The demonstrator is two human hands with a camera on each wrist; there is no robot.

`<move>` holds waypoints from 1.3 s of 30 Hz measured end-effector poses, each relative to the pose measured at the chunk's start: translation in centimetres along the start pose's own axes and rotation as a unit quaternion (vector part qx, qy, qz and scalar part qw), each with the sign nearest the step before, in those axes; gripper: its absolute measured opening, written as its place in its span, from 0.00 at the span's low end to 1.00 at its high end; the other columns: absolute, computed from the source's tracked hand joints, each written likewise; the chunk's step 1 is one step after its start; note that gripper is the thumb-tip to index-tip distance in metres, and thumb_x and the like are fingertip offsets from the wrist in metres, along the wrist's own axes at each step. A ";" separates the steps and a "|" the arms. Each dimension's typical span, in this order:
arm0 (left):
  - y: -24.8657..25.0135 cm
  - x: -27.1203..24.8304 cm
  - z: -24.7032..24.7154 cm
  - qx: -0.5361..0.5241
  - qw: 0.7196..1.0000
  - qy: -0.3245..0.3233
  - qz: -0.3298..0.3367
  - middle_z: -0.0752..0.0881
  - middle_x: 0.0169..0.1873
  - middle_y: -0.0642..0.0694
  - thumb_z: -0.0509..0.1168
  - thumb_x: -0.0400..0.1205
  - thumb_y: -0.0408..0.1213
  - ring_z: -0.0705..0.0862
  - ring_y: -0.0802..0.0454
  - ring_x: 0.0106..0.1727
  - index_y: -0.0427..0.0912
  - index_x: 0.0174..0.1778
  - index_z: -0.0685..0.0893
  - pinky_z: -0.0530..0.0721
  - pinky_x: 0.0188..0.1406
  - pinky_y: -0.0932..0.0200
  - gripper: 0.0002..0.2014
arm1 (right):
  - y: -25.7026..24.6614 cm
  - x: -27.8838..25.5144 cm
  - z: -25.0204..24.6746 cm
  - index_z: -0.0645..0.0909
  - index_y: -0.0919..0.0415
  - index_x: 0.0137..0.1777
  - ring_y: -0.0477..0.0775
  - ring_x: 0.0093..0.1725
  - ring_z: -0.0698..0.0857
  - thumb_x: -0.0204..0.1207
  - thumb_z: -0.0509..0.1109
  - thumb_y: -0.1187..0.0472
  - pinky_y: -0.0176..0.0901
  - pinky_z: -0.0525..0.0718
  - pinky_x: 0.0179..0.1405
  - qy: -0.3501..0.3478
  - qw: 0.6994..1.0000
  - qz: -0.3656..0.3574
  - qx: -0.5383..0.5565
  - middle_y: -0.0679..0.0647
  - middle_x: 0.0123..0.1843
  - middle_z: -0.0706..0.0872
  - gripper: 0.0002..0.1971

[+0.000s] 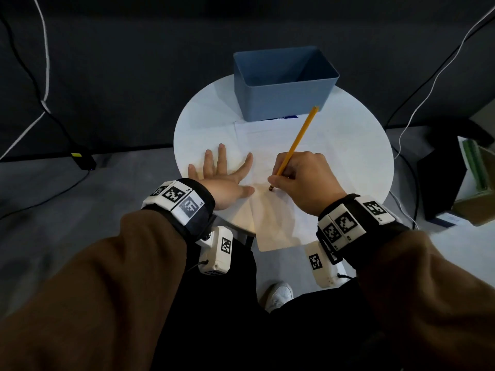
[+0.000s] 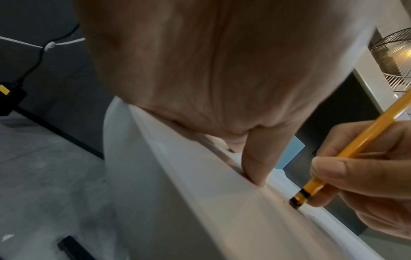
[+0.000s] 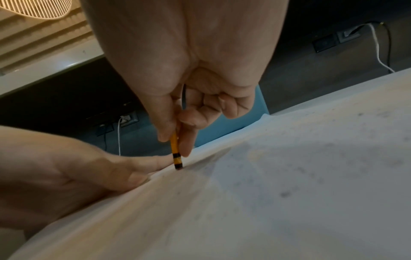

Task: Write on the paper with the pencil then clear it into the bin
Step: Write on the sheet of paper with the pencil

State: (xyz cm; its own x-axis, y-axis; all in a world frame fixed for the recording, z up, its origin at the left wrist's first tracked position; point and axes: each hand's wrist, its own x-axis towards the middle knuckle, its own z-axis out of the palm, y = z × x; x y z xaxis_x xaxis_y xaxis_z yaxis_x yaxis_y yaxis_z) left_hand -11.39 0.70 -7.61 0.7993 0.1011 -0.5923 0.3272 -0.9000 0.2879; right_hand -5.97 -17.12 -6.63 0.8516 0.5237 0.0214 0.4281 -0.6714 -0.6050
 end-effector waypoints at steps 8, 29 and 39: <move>-0.1 -0.1 0.0 -0.014 1.000 0.006 0.003 0.23 0.83 0.47 0.51 0.88 0.60 0.23 0.42 0.83 0.76 0.82 0.35 0.33 0.81 0.29 0.33 | 0.0 0.3 -1.1 0.85 0.58 0.38 0.44 0.32 0.82 0.79 0.77 0.61 0.36 0.78 0.39 0.016 1.000 0.021 -0.014 0.47 0.29 0.85 0.08; -0.3 -0.1 0.0 -0.014 1.000 0.009 0.007 0.24 0.83 0.47 0.52 0.88 0.61 0.23 0.42 0.83 0.76 0.82 0.35 0.32 0.80 0.29 0.34 | 0.8 0.5 -1.2 0.84 0.57 0.36 0.43 0.33 0.83 0.78 0.77 0.61 0.33 0.77 0.38 0.019 0.999 0.028 -0.025 0.48 0.31 0.87 0.09; -0.2 -0.1 0.0 -0.013 1.000 0.007 0.005 0.24 0.83 0.47 0.51 0.88 0.61 0.24 0.42 0.83 0.76 0.82 0.35 0.33 0.81 0.29 0.33 | 0.5 0.4 -1.5 0.86 0.57 0.37 0.45 0.36 0.86 0.78 0.78 0.60 0.26 0.78 0.36 0.024 0.999 0.018 -0.011 0.49 0.33 0.88 0.08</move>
State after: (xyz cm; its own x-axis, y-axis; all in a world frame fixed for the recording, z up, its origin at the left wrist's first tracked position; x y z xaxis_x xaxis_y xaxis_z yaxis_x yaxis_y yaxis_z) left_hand -11.54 0.87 -7.57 0.8096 0.0990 -0.5786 0.3322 -0.8900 0.3125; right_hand -4.94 -18.01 -5.70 0.8802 0.4731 0.0390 0.4030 -0.7013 -0.5880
